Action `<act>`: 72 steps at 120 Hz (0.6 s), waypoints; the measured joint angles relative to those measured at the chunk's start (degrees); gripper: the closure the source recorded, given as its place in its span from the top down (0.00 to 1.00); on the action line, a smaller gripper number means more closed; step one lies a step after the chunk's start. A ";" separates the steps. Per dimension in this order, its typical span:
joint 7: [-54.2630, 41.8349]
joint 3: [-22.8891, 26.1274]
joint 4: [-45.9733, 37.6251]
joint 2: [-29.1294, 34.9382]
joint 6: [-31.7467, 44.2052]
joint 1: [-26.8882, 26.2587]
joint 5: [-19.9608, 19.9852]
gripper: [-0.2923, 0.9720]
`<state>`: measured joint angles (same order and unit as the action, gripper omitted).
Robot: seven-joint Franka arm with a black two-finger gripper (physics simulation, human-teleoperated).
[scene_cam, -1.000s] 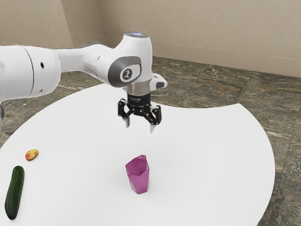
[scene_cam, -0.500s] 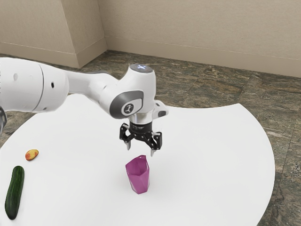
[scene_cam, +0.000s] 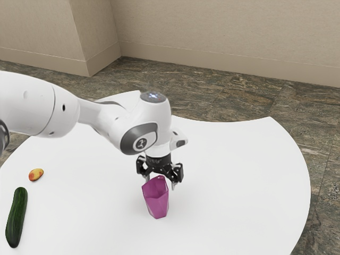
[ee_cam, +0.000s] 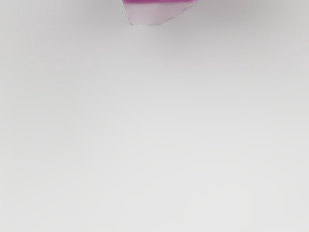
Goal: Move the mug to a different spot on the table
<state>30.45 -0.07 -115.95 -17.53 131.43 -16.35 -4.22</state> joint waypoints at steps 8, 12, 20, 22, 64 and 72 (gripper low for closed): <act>-0.02 -0.01 -0.19 -0.07 0.94 -0.06 0.00 0.69; -0.04 0.00 -0.33 -0.16 1.33 -0.11 0.00 0.67; -0.06 0.04 -0.67 -0.27 2.09 -0.16 0.01 0.62; -0.06 0.03 -0.77 -0.29 2.25 -0.17 0.01 0.61; 0.45 0.01 -2.33 -0.31 4.72 -0.45 -0.55 0.51; 0.77 -0.01 -2.29 -0.15 4.89 -0.56 -0.69 0.48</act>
<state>31.22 -0.09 -118.24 -17.68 136.32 -16.90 -4.91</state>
